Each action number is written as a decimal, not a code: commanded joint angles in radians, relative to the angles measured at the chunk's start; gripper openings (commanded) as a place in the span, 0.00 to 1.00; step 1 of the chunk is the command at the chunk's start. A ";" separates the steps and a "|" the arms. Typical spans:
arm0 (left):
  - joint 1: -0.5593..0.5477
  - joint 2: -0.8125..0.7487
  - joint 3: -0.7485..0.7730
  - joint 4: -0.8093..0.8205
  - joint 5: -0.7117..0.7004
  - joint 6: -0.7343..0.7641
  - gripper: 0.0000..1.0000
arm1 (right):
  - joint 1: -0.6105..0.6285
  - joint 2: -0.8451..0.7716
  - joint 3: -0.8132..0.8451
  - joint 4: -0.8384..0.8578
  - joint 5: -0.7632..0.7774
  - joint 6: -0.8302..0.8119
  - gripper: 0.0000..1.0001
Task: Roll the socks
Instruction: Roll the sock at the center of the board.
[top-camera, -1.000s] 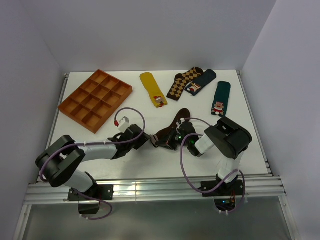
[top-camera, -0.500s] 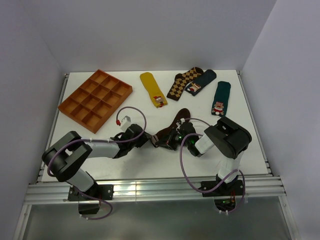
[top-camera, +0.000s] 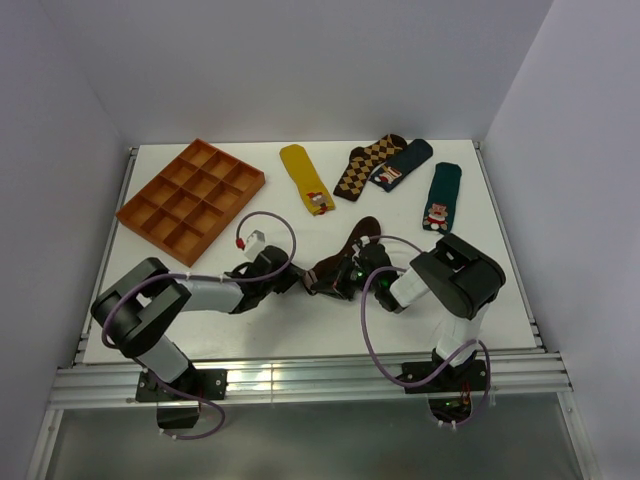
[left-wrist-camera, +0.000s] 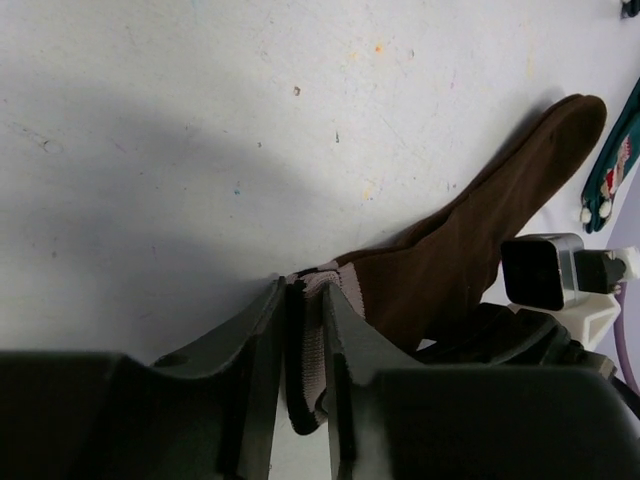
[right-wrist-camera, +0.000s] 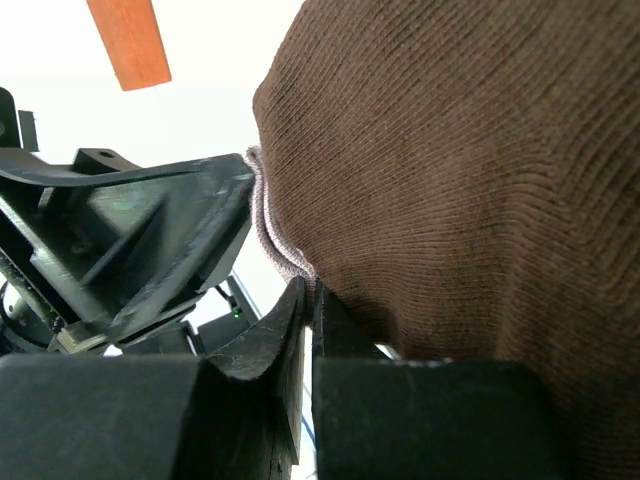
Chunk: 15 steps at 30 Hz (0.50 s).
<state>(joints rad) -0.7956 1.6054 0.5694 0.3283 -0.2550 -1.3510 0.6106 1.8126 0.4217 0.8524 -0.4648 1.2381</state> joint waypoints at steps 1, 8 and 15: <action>-0.001 0.047 0.003 -0.146 0.007 0.010 0.25 | -0.002 -0.013 0.000 -0.185 0.057 -0.065 0.00; -0.005 0.053 0.053 -0.242 -0.015 0.035 0.00 | 0.011 -0.114 0.046 -0.347 0.152 -0.179 0.11; -0.040 0.030 0.170 -0.440 -0.121 0.066 0.00 | 0.110 -0.280 0.150 -0.570 0.380 -0.383 0.32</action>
<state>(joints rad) -0.8173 1.6226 0.6941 0.1085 -0.2947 -1.3342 0.6807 1.6104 0.5133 0.4526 -0.2672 1.0004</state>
